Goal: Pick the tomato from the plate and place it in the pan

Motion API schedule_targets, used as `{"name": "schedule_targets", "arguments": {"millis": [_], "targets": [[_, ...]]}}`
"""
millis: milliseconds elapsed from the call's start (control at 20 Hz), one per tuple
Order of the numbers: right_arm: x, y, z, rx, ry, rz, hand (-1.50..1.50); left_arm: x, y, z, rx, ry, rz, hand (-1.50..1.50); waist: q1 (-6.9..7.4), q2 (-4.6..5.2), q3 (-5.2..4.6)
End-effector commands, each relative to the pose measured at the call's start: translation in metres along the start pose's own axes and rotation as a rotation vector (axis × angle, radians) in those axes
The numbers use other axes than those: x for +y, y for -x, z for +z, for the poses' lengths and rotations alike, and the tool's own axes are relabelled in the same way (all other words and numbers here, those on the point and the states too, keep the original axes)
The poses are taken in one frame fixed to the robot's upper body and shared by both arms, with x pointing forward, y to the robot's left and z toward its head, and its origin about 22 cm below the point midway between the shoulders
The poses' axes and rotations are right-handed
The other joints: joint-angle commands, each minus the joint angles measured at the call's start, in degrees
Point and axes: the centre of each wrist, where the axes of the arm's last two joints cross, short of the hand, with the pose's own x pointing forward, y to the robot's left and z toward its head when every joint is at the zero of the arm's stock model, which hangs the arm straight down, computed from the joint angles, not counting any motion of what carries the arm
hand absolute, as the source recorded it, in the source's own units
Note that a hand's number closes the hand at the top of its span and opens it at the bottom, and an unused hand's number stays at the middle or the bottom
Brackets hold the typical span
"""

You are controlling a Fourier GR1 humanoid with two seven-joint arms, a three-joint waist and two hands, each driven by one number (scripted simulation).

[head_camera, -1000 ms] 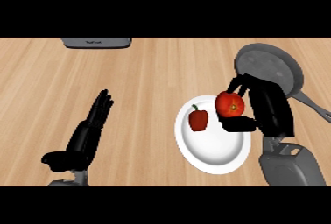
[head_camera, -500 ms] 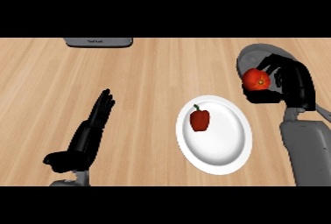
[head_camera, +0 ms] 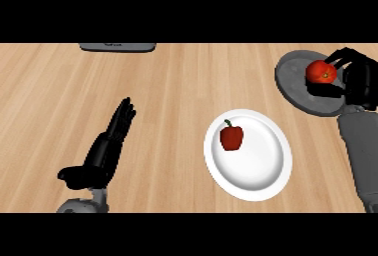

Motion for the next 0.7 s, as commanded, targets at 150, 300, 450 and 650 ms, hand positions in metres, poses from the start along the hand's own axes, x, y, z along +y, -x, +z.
{"name": "schedule_targets", "arguments": {"millis": [150, 300, 450, 650], "targets": [[-0.019, 0.038, -0.032, 0.021, 0.089, -0.013, 1.50, -0.001, -0.004, -0.001, -0.018, 0.036, -0.013, 0.00, 1.84, 0.79, 0.14], [-0.029, 0.046, -0.039, 0.026, 0.105, -0.011, 1.50, -0.005, -0.001, -0.006, -0.019, 0.036, 0.012, 0.00, 2.25, 1.21, 0.18], [-0.023, 0.052, -0.036, 0.158, -0.085, 0.003, 1.50, -0.012, -0.003, -0.006, -0.032, 0.053, -0.008, 0.00, 3.20, 1.42, 0.10], [-0.010, 0.064, -0.019, 0.197, -0.341, 0.145, -1.50, -0.019, -0.006, -0.009, -0.039, 0.081, 0.015, 0.00, 5.19, 2.30, 0.12]]}}
